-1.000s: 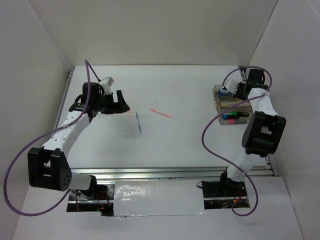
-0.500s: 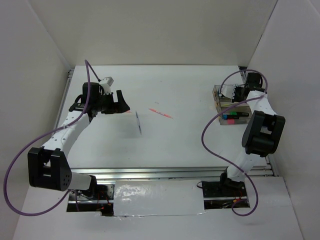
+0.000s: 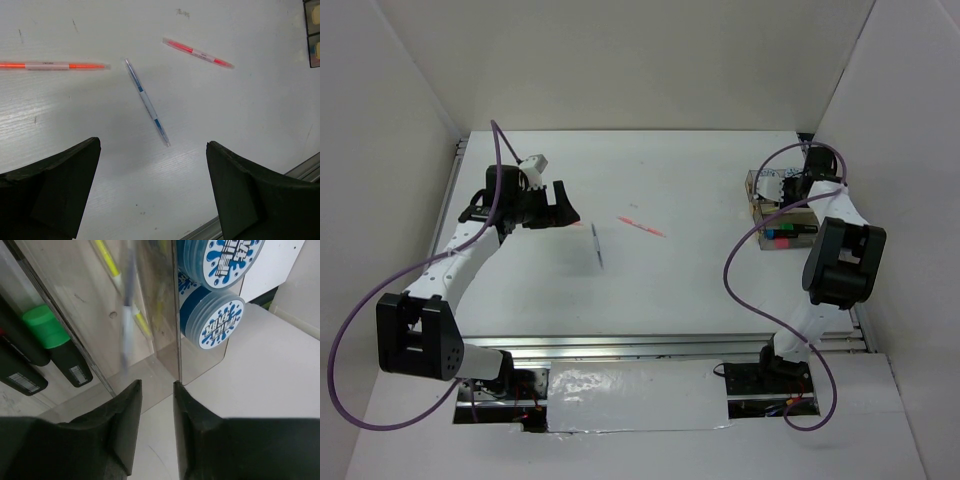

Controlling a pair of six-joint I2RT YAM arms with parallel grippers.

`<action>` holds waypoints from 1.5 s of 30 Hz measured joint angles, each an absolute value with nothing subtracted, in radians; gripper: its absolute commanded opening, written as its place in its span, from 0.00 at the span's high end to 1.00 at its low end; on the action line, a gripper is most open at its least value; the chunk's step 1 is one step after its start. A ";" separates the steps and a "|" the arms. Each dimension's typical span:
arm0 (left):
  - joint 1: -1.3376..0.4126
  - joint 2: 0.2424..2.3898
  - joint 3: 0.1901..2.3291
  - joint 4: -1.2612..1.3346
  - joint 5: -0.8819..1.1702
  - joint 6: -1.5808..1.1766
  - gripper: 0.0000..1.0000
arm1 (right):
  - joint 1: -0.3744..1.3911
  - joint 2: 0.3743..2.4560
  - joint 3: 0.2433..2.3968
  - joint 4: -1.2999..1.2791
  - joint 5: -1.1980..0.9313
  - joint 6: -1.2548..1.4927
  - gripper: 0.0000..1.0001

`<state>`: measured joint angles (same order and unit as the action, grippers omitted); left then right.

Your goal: Sort the stationery into containers

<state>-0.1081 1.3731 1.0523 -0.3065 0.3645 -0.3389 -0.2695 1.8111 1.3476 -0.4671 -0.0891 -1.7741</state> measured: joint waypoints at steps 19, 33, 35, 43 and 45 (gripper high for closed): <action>-0.108 1.373 1.052 -0.308 0.365 -0.339 0.01 | 0.033 1.591 1.692 -0.675 -0.505 -1.105 0.34; -0.099 1.373 1.052 -0.315 0.376 -0.320 0.01 | 0.396 2.269 2.077 -1.013 -0.431 -0.939 0.47; -0.094 1.373 1.052 -0.315 0.381 -0.318 0.01 | 0.415 2.301 2.084 -1.031 -0.403 -0.933 0.42; -0.081 1.382 1.052 -0.314 0.399 -0.317 0.01 | 0.466 2.314 2.100 -1.033 -0.365 -0.913 0.38; -0.081 1.389 1.052 -0.314 0.402 -0.317 0.01 | 0.477 2.328 2.122 -1.034 -0.359 -0.905 0.39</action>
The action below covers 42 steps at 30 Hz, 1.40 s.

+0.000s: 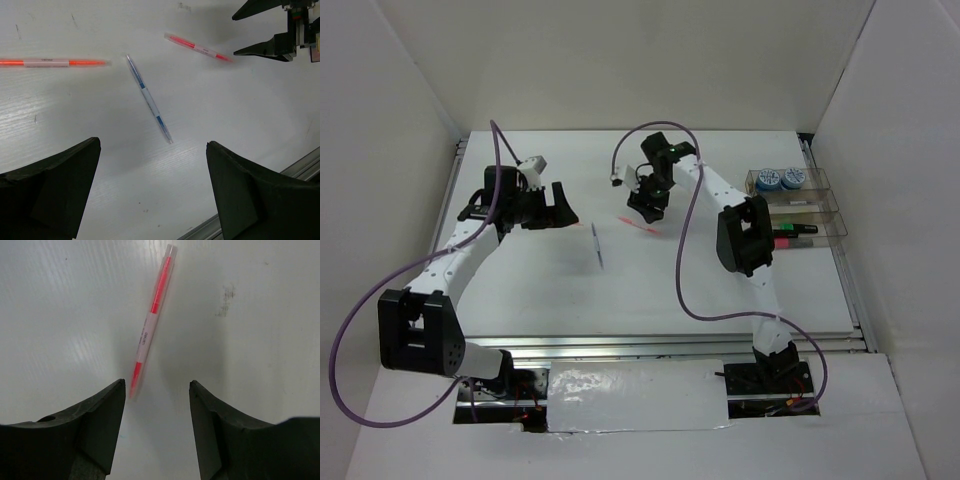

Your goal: Sort the stationery into containers

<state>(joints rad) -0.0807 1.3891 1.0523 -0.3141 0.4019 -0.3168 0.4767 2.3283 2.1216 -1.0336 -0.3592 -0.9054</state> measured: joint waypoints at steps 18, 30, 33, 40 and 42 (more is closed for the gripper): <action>-0.073 1.405 1.052 -0.315 0.406 -0.317 0.01 | 0.548 2.455 2.188 -1.025 -0.347 -0.836 0.55; -0.072 1.406 1.052 -0.325 0.406 -0.317 0.01 | 0.558 2.469 2.191 -1.027 -0.321 -0.882 0.91; -0.072 1.407 1.052 -0.331 0.406 -0.317 0.01 | 0.557 2.449 2.157 -1.024 -0.319 -0.894 0.95; -0.072 1.405 1.052 -0.341 0.406 -0.316 0.01 | 0.493 2.281 1.961 -1.063 -0.322 -0.948 0.99; -0.072 1.400 1.052 -0.339 0.407 -0.317 0.01 | 0.431 2.181 1.891 -1.071 -0.310 -0.992 0.99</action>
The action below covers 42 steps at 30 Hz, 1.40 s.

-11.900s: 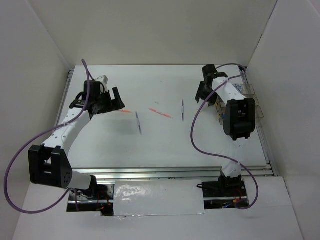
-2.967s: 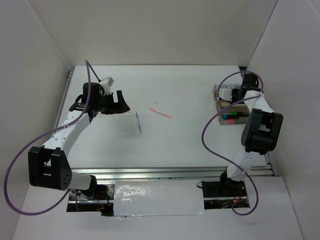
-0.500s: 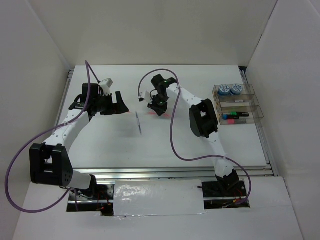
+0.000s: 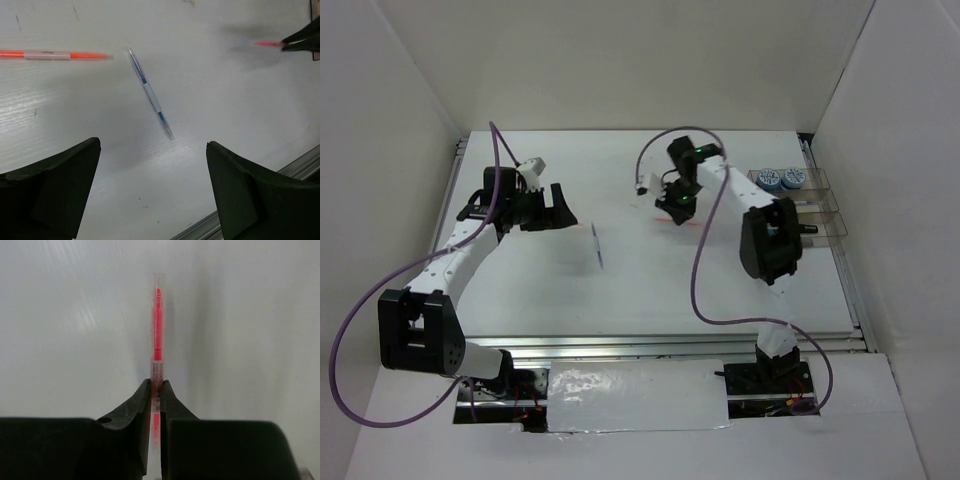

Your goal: Sort the stationery into containers

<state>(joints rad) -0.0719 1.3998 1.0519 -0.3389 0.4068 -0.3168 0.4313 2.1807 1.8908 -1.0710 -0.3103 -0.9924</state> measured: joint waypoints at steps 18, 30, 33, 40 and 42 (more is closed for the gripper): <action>-0.074 1.385 1.051 -0.318 0.425 -0.320 0.01 | -0.280 1.905 1.716 -1.055 -0.183 -1.525 1.00; -0.075 1.385 1.049 -0.314 0.420 -0.319 0.01 | -0.181 1.904 1.604 -0.872 -0.036 -1.571 0.99; -0.075 1.385 1.047 -0.314 0.419 -0.319 0.01 | -0.171 1.911 1.595 -0.829 0.020 -1.572 0.99; -0.075 1.385 1.047 -0.313 0.418 -0.319 0.01 | -0.175 1.948 1.610 -0.776 0.117 -1.597 0.90; -0.075 1.385 1.047 -0.314 0.418 -0.319 0.01 | -0.176 1.956 1.610 -0.772 0.135 -1.608 0.82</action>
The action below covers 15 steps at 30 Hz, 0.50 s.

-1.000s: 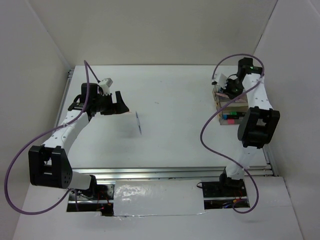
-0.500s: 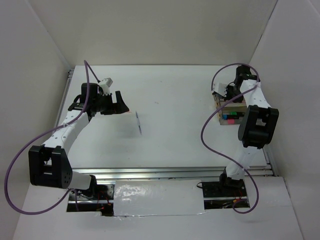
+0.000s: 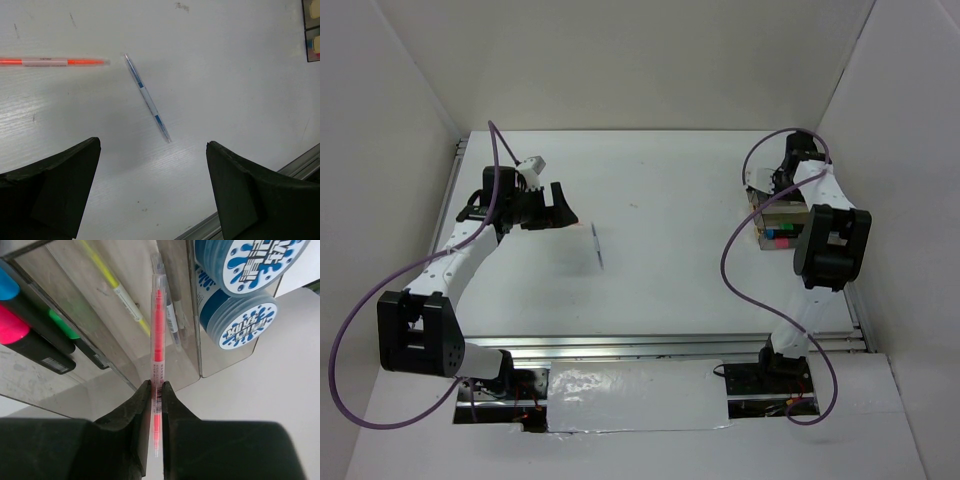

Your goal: Sort the stationery into containers

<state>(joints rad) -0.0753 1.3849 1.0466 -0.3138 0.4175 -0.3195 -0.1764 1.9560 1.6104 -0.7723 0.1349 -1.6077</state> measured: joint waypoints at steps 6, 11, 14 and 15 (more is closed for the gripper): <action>-0.075 1.385 1.047 -0.314 0.416 -0.319 0.01 | -0.176 1.970 1.610 -0.762 0.165 -1.623 0.50; -0.075 1.385 1.047 -0.314 0.416 -0.318 0.01 | -0.163 1.968 1.608 -0.722 0.155 -1.607 0.41; -0.075 1.383 1.046 -0.314 0.410 -0.318 0.01 | -0.135 1.951 1.613 -0.727 0.090 -1.517 0.45; -0.075 1.381 1.045 -0.314 0.406 -0.318 0.01 | -0.119 1.946 1.632 -0.746 0.059 -1.450 0.46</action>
